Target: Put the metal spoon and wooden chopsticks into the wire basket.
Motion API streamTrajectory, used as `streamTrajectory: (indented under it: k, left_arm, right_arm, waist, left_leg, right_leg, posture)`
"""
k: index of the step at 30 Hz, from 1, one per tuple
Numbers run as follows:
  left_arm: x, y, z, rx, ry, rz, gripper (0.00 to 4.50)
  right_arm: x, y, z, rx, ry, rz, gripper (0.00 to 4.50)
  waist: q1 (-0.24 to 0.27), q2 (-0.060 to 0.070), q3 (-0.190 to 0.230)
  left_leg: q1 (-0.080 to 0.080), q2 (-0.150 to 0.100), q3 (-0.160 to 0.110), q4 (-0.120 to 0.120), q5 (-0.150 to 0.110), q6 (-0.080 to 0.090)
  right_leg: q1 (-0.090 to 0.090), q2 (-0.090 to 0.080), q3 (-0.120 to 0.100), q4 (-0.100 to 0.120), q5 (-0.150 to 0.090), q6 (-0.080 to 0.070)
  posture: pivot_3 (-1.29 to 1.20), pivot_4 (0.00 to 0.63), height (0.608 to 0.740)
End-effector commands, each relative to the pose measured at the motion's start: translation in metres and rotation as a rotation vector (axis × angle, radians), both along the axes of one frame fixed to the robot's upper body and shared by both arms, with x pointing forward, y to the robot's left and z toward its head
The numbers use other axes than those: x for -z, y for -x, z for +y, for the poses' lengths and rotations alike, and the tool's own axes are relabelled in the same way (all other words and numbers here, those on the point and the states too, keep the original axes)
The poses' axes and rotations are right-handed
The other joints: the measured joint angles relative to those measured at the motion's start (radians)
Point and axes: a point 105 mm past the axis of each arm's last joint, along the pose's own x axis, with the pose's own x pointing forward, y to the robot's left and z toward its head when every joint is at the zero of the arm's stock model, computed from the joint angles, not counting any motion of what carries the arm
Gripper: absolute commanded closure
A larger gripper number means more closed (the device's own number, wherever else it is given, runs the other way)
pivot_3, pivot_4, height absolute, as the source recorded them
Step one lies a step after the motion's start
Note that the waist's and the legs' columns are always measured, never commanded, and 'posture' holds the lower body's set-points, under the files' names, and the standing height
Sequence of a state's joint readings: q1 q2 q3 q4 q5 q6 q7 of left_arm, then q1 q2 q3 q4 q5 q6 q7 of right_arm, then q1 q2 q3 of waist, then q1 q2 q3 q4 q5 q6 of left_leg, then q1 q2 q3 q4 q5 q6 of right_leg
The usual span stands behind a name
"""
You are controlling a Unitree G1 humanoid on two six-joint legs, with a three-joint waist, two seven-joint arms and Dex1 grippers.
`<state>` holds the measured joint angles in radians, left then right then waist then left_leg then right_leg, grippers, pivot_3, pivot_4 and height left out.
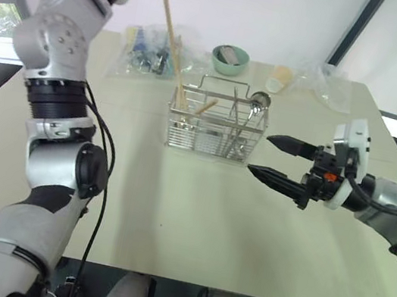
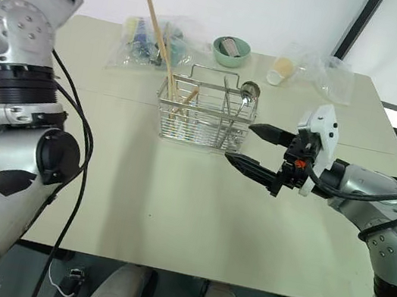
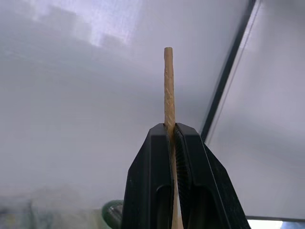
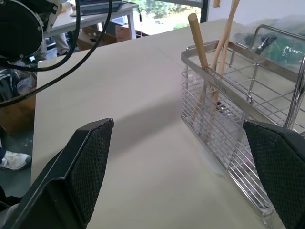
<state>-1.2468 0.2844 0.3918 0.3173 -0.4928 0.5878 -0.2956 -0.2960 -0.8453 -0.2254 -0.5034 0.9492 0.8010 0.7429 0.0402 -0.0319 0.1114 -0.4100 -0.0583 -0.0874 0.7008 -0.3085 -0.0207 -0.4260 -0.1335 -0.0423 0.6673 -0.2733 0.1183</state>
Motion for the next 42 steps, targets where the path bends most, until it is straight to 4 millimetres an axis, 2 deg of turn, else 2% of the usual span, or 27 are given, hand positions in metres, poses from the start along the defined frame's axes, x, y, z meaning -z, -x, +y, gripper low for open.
streamTrajectory:
  k: [1, 4, 7, 12, 15, 21, 24, 27, 31, 36, 42]
  left_arm:
    - [0.010, -0.004, -0.024, 0.035, -0.066, -0.026, 4.48]
    - [0.026, -0.009, -0.036, 0.042, -0.125, -0.024, 4.48]
    - [0.051, -0.015, -0.050, 0.068, -0.163, 0.003, 4.48]
    - [0.070, -0.016, -0.060, 0.091, -0.168, 0.023, 4.48]
    - [0.076, -0.013, -0.066, 0.119, -0.144, 0.030, 3.51]
    - [0.073, -0.005, -0.063, 0.124, -0.127, 0.021, 0.62]
    - [0.067, 0.003, -0.049, 0.070, -0.166, -0.052, 0.62]
    - [0.068, 0.011, -0.031, 0.054, -0.298, -0.066, 0.62]
    - [0.074, 0.033, 0.021, 0.073, -0.589, -0.026, 0.62]
    - [0.097, 0.067, 0.075, 0.107, -0.910, 0.086, 0.62]
    - [0.121, 0.086, 0.101, 0.091, -1.065, 0.197, 0.62]
  right_arm:
    - [-0.012, 0.007, -0.004, 0.028, -0.010, -0.052, 0.00]
    - [-0.011, 0.010, -0.005, 0.050, -0.015, -0.050, 0.00]
    - [-0.011, 0.012, -0.007, 0.073, -0.022, -0.048, 0.00]
    - [-0.011, 0.013, -0.009, 0.095, -0.027, -0.044, 0.00]
    - [-0.012, 0.011, -0.010, 0.105, -0.034, -0.040, 0.00]
    - [-0.012, 0.007, -0.010, 0.109, -0.044, -0.034, 0.00]
    - [-0.012, 0.003, -0.013, 0.116, -0.024, -0.046, 0.00]
    - [-0.012, -0.001, -0.019, 0.131, 0.015, -0.074, 0.00]
    - [-0.022, -0.013, -0.042, 0.184, 0.057, -0.114, 0.00]
    - [-0.021, -0.022, -0.061, 0.211, 0.115, -0.134, 0.00]
    - [-0.017, -0.031, -0.057, 0.194, 0.118, -0.151, 0.00]
  waist:
    - [0.001, 0.000, 0.000]
    - [0.000, 0.000, 0.000]
    - [-0.002, 0.000, 0.000]
    - [-0.001, 0.000, 0.000]
    - [-0.001, 0.000, 0.000]
    - [-0.002, 0.000, 0.000]
    - [-0.003, 0.000, 0.000]
    - [-0.005, 0.001, 0.000]
    - [-0.017, 0.004, 0.002]
    - [-0.029, 0.006, 0.002]
    - [-0.025, 0.005, 0.003]
  left_leg:
    - [0.000, 0.000, 0.000, 0.000, 0.000, 0.000]
    - [0.000, 0.000, 0.000, 0.000, 0.000, 0.000]
    - [0.000, 0.000, 0.000, 0.000, 0.000, 0.000]
    - [-0.001, 0.000, 0.000, 0.000, 0.000, 0.000]
    - [-0.001, 0.000, 0.000, 0.000, 0.000, 0.001]
    - [0.000, 0.000, 0.000, 0.000, 0.000, 0.001]
    - [0.000, 0.000, 0.000, 0.000, 0.000, 0.001]
    - [0.000, 0.000, 0.000, -0.001, 0.000, 0.001]
    - [0.000, 0.001, 0.000, -0.001, 0.000, 0.001]
    - [0.000, 0.001, 0.001, -0.001, 0.000, 0.001]
    - [0.000, 0.001, 0.000, -0.001, -0.001, 0.002]
  right_leg:
    - [0.000, 0.000, 0.000, 0.000, 0.000, 0.000]
    - [0.001, 0.000, 0.000, 0.000, 0.000, 0.000]
    - [0.000, 0.000, 0.000, 0.000, 0.000, 0.000]
    - [-0.001, 0.000, 0.000, -0.001, 0.000, 0.000]
    - [0.000, 0.000, 0.000, -0.001, 0.000, 0.000]
    - [0.000, 0.000, 0.000, -0.001, 0.000, 0.000]
    - [0.000, 0.000, 0.000, -0.001, 0.000, 0.000]
    - [0.000, 0.001, 0.000, 0.000, 0.000, 0.000]
    - [-0.001, 0.002, 0.000, 0.000, 0.000, -0.001]
    - [-0.001, 0.001, 0.000, -0.001, -0.002, -0.004]
    - [0.000, 0.000, 0.000, -0.002, -0.002, -0.005]
  posture:
    - [0.00, 0.150, 0.635]
    - [0.00, 0.150, 0.635]
    - [0.00, 0.150, 0.635]
    - [0.00, 0.150, 0.635]
    - [0.00, 0.150, 0.635]
    - [0.00, 0.150, 0.635]
    - [0.00, 0.150, 0.635]
    - [0.00, 0.150, 0.635]
    - [0.00, 0.150, 0.635]
    - [0.00, 0.150, 0.635]
    - [0.00, 0.150, 0.635]
